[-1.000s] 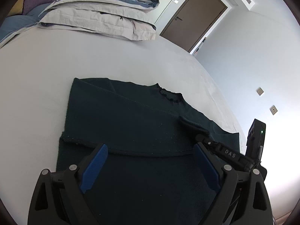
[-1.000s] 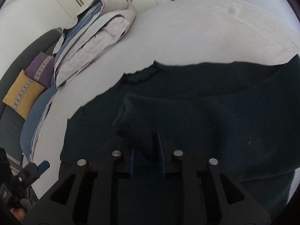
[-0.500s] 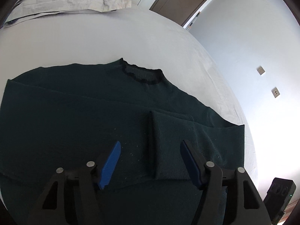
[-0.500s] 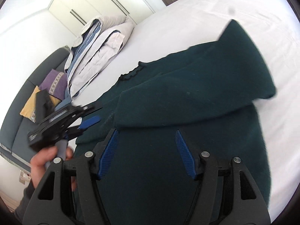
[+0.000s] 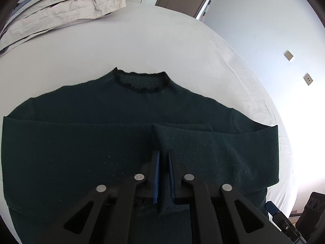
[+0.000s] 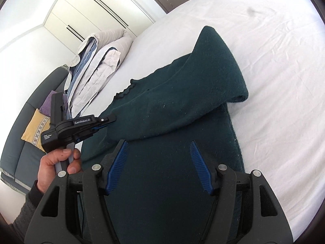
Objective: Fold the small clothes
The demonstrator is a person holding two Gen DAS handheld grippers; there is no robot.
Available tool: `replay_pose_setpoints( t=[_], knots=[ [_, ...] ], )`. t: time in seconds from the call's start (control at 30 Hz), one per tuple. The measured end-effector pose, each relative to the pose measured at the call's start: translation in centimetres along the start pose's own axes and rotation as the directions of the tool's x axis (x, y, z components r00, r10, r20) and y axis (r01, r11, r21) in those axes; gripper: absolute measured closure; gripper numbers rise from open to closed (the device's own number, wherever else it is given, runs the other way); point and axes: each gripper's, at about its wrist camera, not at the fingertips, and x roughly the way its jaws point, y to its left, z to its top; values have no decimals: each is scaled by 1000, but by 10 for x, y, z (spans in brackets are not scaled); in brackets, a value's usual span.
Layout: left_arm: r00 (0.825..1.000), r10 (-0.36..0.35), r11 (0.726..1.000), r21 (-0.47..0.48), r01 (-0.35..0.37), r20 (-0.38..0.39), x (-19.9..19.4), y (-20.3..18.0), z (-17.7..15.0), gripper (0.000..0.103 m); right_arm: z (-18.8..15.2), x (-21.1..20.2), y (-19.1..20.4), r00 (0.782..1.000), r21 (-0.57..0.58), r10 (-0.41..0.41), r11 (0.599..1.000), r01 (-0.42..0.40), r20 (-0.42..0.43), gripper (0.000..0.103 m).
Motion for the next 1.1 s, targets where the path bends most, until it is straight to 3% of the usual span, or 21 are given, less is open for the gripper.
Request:
replay_pose_setpoints(
  t=[0.23,0.5,0.8,1.03,1.1],
  knots=[
    [997,-14,1000,-7,15,70,-32,17,5,96,15,-3,4,999,-3,-18,1000,19,32,41],
    [993,33,995,-96,-22,113,-59,86,7,96,60,-6,-15,991,43,-113,993,110,67,41],
    [995,63,991,-123,-53,80,-43,116,-13,96,126,44,-37,971,29,-240,971,239,15,41],
    [997,39,993,-116,-32,65,-33,118,-17,95,151,98,-52,955,-6,-286,958,287,-75,42],
    [997,36,993,-112,-29,63,-35,117,-19,95,158,102,-53,952,-22,-295,955,295,-81,61]
  ],
)
